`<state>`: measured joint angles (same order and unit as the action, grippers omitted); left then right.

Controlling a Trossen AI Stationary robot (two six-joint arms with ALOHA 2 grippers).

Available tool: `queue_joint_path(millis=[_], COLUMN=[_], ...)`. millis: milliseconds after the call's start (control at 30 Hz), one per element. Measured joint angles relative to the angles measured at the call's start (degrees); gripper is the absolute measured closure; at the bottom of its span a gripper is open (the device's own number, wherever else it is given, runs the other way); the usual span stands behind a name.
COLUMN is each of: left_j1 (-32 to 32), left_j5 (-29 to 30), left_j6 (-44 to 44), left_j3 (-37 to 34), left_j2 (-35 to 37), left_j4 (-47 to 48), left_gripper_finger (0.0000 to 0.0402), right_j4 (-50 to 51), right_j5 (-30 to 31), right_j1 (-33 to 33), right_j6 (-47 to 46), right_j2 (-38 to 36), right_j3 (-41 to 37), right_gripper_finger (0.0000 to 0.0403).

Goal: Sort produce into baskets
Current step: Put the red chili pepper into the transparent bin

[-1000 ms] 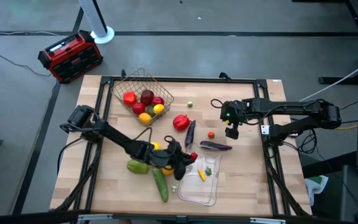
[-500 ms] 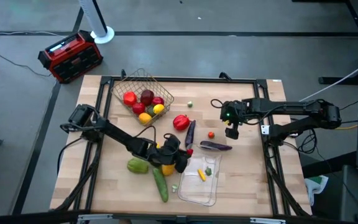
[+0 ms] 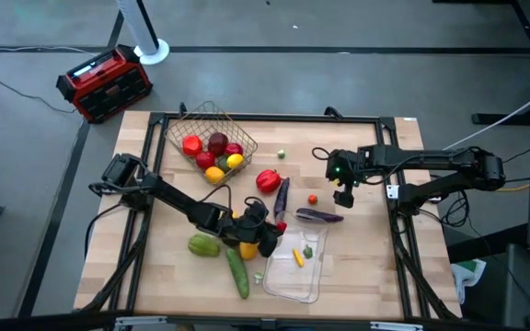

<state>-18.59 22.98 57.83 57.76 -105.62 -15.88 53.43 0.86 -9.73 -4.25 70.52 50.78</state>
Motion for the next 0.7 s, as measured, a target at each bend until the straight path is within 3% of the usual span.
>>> queue_joint_path(millis=[700], left_j1=[-0.2], left_j5=[-1.7], left_j6=[-0.6], left_j3=[0.0], left_j2=[0.0], left_j4=[0.2], left_gripper_finger=[0.0301], right_j4=[0.0], right_j5=[0.0], right_j1=[0.0], right_j6=[0.0], right_j2=[0.0], right_j3=[0.0], right_gripper_finger=[0.0017])
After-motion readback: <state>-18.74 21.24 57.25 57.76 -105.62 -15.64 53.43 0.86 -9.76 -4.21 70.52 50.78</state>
